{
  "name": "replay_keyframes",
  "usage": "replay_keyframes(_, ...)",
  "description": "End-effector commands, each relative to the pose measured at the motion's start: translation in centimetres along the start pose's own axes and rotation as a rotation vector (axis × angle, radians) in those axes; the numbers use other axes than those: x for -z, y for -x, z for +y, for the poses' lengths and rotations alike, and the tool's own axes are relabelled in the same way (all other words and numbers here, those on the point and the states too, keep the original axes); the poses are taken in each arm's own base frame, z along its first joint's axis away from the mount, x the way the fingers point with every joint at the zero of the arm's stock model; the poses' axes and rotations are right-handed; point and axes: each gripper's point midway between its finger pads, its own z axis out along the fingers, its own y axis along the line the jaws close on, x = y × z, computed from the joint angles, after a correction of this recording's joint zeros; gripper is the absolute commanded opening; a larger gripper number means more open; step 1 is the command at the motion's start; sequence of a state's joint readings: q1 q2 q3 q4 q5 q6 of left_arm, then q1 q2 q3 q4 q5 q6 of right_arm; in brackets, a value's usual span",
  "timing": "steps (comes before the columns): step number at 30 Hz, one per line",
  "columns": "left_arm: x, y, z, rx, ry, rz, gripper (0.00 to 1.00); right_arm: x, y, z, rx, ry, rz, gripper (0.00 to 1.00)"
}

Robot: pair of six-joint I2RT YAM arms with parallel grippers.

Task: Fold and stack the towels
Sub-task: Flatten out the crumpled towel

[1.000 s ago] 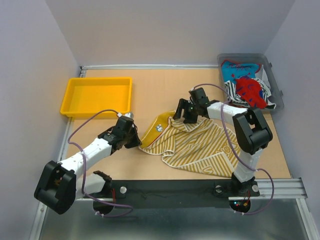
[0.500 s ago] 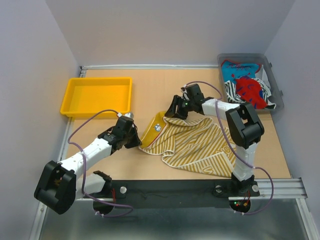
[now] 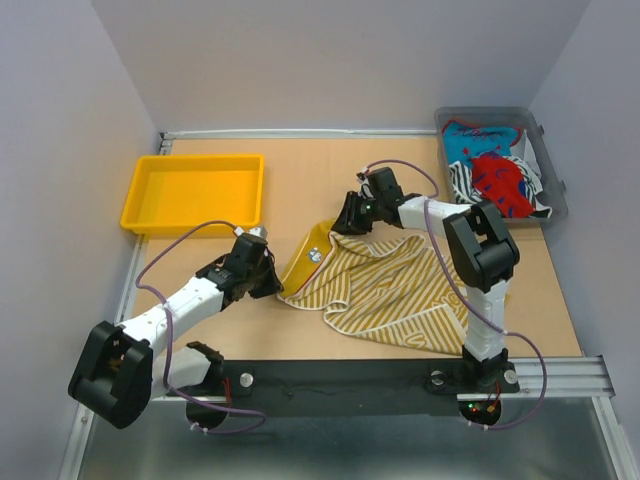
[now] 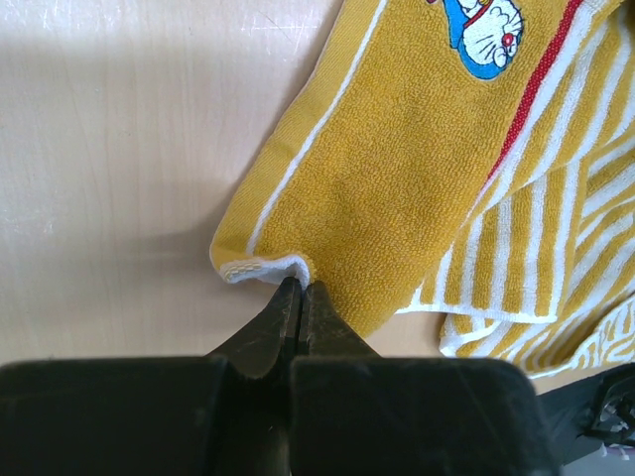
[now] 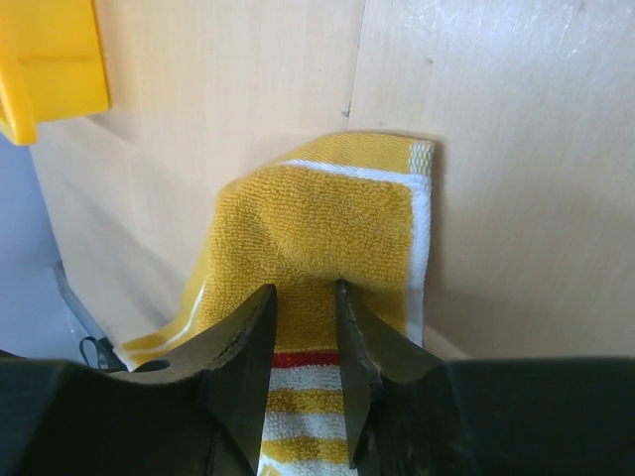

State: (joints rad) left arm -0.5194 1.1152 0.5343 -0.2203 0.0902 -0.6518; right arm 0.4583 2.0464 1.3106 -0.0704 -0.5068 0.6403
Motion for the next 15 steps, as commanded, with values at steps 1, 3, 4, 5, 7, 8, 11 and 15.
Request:
replay_keyframes(1, -0.1, 0.1, 0.0, 0.003, -0.007, -0.009, 0.00, -0.8, 1.6, 0.7, 0.132, 0.006, -0.056, 0.36)
replay_keyframes(3, -0.2, 0.1, 0.1, 0.003, -0.005, -0.007, 0.00, -1.3, 1.0, 0.7, 0.182, -0.017, -0.056, 0.36)
replay_keyframes(4, -0.1, 0.1, 0.1, 0.003, -0.001, -0.009, 0.00, -1.6, 0.6, 0.3, 0.218, -0.036, -0.051, 0.37)
replay_keyframes(5, -0.1, 0.2, 0.2, 0.004, 0.004, -0.012, 0.00, -1.8, 0.4, 0.0, 0.236, -0.058, -0.051, 0.37)
replay_keyframes(7, 0.2, 0.8, 0.0, 0.000, 0.009, -0.027, 0.00, -2.0, 0.2, -2.0, 0.241, -0.157, -0.074, 0.37)
replay_keyframes(8, 0.3, 1.0, 0.0, -0.002, 0.015, -0.032, 0.00, -1.7, 1.1, -3.6, 0.245, -0.246, -0.126, 0.37)
replay_keyframes(11, 0.8, 2.1, 0.3, -0.017, 0.051, -0.069, 0.00, 0.1, 3.6, -7.3, 0.277, -0.460, -0.237, 0.37)
replay_keyframes(15, 0.5, 3.4, 0.5, -0.048, 0.076, -0.067, 0.00, 3.5, 7.1, -11.2, 0.246, -0.653, -0.342, 0.37)
